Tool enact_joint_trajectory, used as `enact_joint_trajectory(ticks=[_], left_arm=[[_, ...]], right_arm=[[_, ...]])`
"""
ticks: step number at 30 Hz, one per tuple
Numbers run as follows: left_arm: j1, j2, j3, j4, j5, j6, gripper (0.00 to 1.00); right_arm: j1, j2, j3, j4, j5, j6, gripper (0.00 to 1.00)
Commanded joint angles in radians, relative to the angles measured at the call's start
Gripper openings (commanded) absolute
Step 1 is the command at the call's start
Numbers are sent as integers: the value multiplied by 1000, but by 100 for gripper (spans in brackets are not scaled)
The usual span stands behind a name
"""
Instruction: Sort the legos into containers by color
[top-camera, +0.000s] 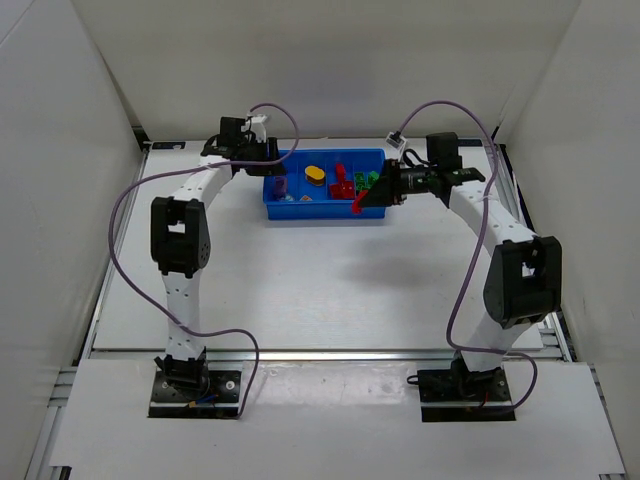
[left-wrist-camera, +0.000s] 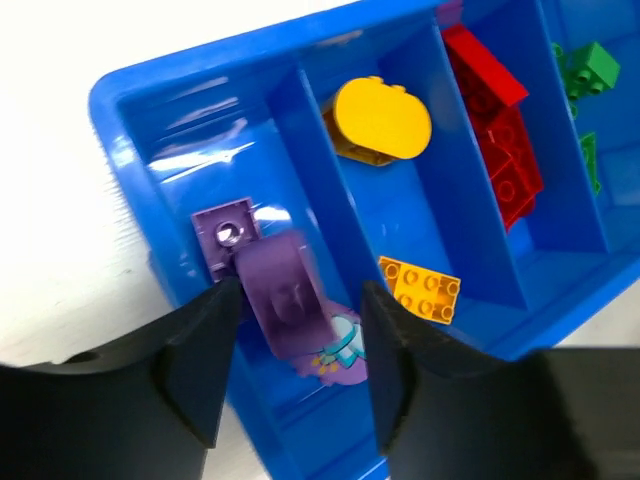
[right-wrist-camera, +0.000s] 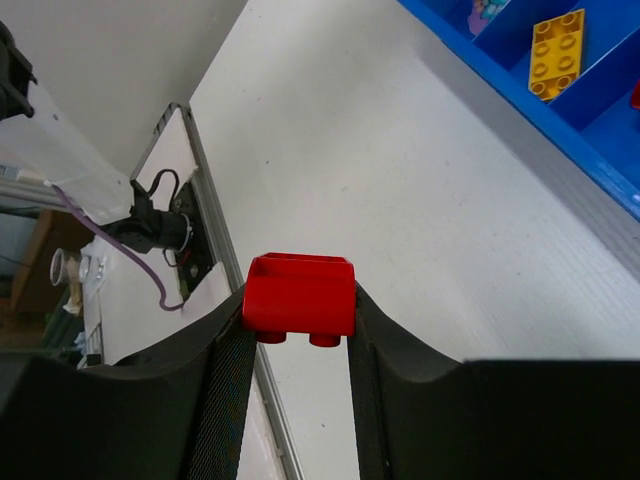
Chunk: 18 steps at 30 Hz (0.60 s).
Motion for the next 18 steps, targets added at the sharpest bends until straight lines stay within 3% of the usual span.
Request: enact_joint_trajectory(ticks=[1,5,10,14,18], left_arm=[[-16,-43,50,45,65,5,65],[-11,-115,13,116,130,-30,68],[19,-285,17,184,105,-150,69],[16,-414,44,64,55,-44,70],[21,-559,-62,-43,4,69,71]], right_arm=[[-4,5,57,-14,30,-38,17],[3,41,92,-3,96,-57,16],[27,111,175,1,253,-104,15],[49,229,330,-11,378,-140,15],[91,378,462,-29,478,-198,15]])
